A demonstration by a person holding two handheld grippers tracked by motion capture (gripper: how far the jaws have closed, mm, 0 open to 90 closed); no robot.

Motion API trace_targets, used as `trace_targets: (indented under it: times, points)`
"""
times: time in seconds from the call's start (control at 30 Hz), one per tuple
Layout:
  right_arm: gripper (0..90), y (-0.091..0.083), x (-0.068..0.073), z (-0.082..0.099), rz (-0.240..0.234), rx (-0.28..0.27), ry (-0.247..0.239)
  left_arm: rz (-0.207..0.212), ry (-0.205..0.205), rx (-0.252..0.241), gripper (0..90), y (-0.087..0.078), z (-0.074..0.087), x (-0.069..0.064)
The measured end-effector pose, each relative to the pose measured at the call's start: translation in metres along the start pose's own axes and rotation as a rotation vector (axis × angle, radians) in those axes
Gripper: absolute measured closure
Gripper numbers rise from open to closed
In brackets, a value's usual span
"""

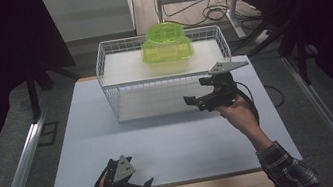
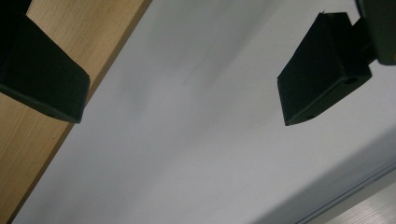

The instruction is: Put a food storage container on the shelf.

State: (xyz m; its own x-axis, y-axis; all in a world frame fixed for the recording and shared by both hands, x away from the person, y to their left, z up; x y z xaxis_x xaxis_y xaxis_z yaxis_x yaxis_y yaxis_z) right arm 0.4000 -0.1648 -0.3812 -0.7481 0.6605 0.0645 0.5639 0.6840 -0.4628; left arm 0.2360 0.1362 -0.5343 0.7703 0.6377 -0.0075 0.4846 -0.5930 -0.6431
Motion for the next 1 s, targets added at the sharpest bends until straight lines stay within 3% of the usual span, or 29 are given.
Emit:
trace_targets:
  times: [0.23,0.37,0.67,1.0]
  points:
    - [5.0,0.002,0.006,0.016,-0.012,-0.005,-0.016,-0.001,-0.001,-0.001,2.5,0.0,0.0,0.0]
    - [4.5,0.002,0.01,0.026,-0.024,-0.038,-0.021,0.0,-0.001,-0.001,2.5,0.0,0.0,0.0]
    - [4.0,-0.002,0.019,0.039,-0.016,-0.011,-0.061,0.016,-0.015,-0.024,2.5,-0.002,0.0,0.001]
    - [3.7,-0.009,0.02,0.056,-0.018,-0.002,-0.058,0.047,-0.043,-0.089,1.7,-0.006,0.0,0.005]
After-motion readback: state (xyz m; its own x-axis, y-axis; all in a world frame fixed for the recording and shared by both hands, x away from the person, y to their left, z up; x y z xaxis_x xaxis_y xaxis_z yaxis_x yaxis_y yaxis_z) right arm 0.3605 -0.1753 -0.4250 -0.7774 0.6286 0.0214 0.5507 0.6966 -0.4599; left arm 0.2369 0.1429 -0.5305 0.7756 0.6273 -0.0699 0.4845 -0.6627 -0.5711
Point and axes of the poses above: each handheld gripper's, and its own axes: y roughly forward along the jaws, z roughly out of its underside, x roughly to its left, the point moved 2 cm from there along y, roughly forward along the jaws, and after that the axes turned 5 degrees about z, right-handed, at the moved point
